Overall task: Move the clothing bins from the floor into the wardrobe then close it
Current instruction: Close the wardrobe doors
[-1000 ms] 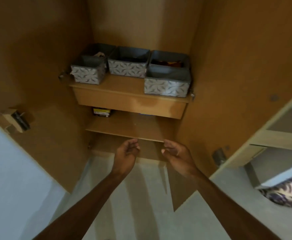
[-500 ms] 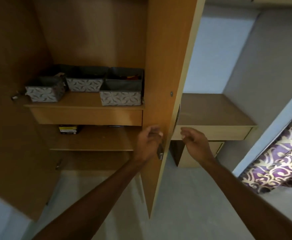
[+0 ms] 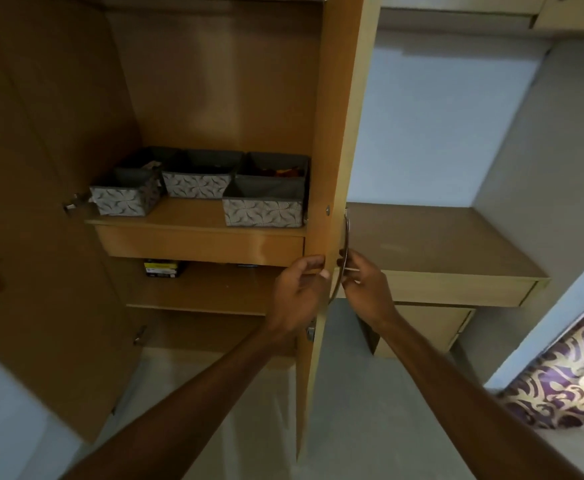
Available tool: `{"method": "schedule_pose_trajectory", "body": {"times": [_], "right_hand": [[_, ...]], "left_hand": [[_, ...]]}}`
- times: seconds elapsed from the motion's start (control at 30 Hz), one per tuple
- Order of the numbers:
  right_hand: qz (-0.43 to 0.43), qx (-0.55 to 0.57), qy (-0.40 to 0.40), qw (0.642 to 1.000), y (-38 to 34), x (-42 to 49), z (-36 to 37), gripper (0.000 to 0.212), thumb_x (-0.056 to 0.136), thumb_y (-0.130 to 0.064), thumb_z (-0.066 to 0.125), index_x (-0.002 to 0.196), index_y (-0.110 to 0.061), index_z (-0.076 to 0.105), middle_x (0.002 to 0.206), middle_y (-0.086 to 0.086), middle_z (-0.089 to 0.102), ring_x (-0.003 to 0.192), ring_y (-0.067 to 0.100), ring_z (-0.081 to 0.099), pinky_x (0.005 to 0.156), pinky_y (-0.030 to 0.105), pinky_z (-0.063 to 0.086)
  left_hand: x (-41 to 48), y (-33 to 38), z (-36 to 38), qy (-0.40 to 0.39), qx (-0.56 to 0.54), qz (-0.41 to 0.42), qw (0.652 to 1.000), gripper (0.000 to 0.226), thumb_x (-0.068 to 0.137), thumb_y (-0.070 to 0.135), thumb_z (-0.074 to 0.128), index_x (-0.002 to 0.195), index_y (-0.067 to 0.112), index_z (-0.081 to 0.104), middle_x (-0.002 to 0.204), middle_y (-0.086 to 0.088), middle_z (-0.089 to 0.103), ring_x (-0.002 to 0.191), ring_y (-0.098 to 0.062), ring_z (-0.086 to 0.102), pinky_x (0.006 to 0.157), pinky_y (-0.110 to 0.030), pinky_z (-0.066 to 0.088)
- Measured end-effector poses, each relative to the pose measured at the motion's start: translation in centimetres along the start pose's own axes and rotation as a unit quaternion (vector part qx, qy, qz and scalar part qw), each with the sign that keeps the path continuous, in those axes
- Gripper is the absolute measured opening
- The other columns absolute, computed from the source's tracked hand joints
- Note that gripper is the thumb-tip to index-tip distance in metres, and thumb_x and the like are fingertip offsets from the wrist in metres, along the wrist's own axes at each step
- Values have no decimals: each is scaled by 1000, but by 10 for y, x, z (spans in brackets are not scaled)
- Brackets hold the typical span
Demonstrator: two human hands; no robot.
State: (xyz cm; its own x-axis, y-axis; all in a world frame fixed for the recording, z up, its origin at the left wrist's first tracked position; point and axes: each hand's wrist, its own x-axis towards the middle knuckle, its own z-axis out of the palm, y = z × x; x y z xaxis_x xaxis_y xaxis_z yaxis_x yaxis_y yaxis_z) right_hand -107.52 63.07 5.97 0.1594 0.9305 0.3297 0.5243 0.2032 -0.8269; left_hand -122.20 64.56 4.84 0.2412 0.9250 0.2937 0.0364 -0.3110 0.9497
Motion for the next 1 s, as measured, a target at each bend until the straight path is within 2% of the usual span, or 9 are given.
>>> {"method": "schedule_pose_trajectory", "body": {"times": [0.2,0.33,0.4,0.47,0.63,0.7,0.8,0.93,1.0], "right_hand": [[-44,24,-80,996,-26,16,70,47,89,-3,57,127,-30,56,113,-12,66,101,4,63,88,19,51],[-42,64,-148,986,-49,43,133,56,88,2,54,139,-21,48,125,-5,63,111,6,61,90,10,47],[-47,81,-163,982,-62,57,159,55,87,1,53,137,-21,49,125,-5,63,113,6,60,94,13,47],[-59,92,-175,979,-73,74,189,51,87,-2,54,134,-22,52,124,-5,64,114,7,60,96,18,47],[-36,91,-199,975,-93,127,241,57,86,6,49,130,-30,53,124,-3,64,115,10,60,98,23,47],[-22,88,-206,974,-101,147,258,60,86,8,47,127,-36,52,121,-4,65,109,7,62,88,18,50],[9,79,-212,974,-109,174,278,61,86,11,43,133,-27,53,115,-5,65,84,-9,60,60,3,43],[40,72,-224,971,-115,207,297,62,89,7,44,136,-33,50,109,-15,61,82,-11,54,58,2,41],[47,72,-220,972,-115,224,307,60,89,5,44,134,-34,50,101,-18,61,78,-10,54,58,3,41]], "left_hand": [[0,-10,-84,73,-20,21,997,27,100,30,45,111,20,67,105,-2,72,98,-20,67,81,-33,56],[13,-14,-145,121,-17,9,992,30,103,33,38,101,36,67,103,7,71,99,-9,65,78,-18,50],[26,-15,-170,116,-6,-11,993,31,102,41,34,101,41,65,106,13,69,100,0,63,79,-14,47],[45,-22,-201,115,9,-32,993,34,101,48,31,107,40,63,110,15,67,102,5,61,81,-17,44],[109,-45,-267,95,48,-16,994,54,97,59,31,110,22,68,111,1,71,107,-12,65,99,-39,49],[131,-55,-289,87,62,-39,994,59,92,67,30,110,25,69,111,3,71,107,-11,65,101,-42,48],[160,-59,-313,65,59,-62,994,64,87,72,30,111,28,69,112,4,71,108,-11,64,102,-43,47],[188,-49,-332,31,27,-86,995,46,101,51,22,103,34,64,102,16,66,94,5,60,85,-20,46],[206,-52,-338,14,16,-91,996,46,102,50,18,104,37,62,105,17,64,96,7,57,87,-20,42]]}}
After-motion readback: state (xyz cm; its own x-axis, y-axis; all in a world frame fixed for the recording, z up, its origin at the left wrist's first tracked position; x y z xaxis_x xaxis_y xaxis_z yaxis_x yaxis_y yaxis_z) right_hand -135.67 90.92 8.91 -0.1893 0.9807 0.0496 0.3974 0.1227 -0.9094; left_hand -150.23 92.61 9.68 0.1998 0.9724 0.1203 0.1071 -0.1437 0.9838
